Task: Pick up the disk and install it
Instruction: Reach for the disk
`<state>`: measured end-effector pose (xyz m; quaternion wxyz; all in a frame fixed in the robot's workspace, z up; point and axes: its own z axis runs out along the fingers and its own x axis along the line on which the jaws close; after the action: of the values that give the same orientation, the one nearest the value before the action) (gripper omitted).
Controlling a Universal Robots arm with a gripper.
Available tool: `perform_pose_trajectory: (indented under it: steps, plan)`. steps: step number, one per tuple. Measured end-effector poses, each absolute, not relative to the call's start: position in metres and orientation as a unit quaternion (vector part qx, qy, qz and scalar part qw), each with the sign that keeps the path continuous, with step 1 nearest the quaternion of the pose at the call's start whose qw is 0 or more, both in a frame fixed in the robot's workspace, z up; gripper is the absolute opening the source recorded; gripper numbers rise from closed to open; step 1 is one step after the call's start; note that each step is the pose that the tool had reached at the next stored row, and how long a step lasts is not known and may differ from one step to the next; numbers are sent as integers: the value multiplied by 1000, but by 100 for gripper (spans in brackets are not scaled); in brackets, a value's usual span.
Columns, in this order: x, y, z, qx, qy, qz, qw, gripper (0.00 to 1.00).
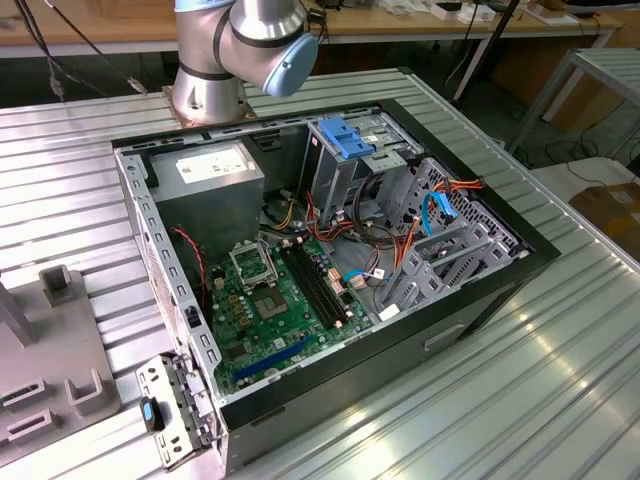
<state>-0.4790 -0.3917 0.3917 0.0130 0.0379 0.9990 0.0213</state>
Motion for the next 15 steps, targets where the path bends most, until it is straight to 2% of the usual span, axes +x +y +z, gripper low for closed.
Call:
perform_pose_trajectory:
  steps: [15]
  plan:
    - [-471,-384,388,38,999,21,12,11]
